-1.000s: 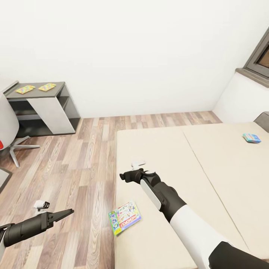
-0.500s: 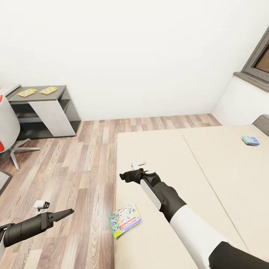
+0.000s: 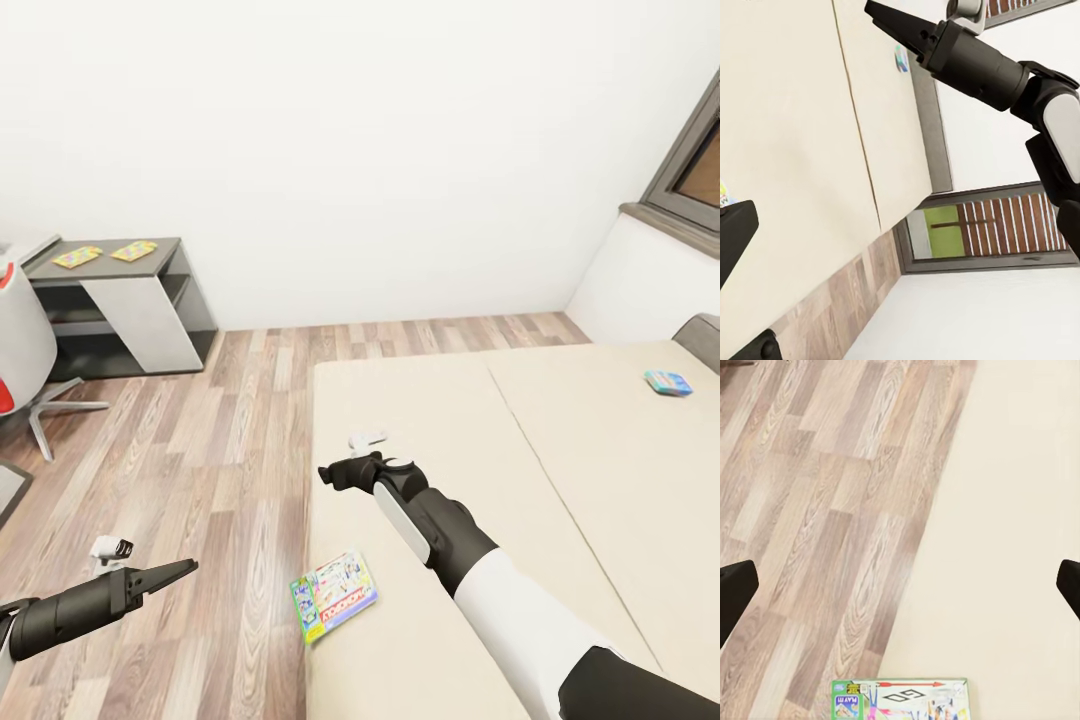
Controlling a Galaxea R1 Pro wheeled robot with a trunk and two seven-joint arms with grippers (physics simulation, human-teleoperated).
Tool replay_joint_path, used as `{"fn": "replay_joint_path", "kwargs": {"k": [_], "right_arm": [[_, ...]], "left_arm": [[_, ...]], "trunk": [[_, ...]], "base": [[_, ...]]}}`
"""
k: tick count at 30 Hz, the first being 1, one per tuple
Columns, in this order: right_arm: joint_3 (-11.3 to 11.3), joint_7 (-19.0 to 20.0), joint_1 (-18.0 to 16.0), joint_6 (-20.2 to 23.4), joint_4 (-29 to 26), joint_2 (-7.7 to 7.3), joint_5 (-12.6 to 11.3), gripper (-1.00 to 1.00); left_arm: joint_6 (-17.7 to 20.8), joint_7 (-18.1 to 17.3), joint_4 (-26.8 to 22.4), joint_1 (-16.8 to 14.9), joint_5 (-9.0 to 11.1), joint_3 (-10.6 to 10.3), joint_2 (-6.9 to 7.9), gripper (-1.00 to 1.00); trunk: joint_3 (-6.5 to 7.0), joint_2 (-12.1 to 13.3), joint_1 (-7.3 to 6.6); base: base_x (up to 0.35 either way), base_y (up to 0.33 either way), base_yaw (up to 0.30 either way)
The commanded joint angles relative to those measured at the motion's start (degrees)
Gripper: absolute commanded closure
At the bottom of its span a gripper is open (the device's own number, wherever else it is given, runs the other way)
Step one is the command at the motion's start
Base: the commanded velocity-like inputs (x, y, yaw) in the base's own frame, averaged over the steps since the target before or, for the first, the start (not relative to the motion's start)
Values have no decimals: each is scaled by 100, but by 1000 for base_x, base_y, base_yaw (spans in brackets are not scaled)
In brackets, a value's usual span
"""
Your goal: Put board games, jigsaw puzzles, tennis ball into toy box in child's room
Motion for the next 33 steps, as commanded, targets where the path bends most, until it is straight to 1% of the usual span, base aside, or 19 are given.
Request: {"fn": "replay_joint_path", "kwargs": {"k": [1, 11, 33], "right_arm": [[13, -40, -5, 20, -7, 0, -50, -100], [27, -40, -5, -130, -3, 0, -51, -100], [29, -41, -5, -155, -3, 0, -50, -100]], "left_arm": [[62, -24, -2, -3, -6, 1, 1, -100], [63, -21, -2, -3, -7, 1, 1, -100], [60, -11, -2, -3, -7, 1, 1, -100]], "trunk": [[0, -10, 4], [92, -10, 4], [294, -10, 4]], "base": [[0, 0, 0], [0, 0, 14], [0, 0, 60]]}}
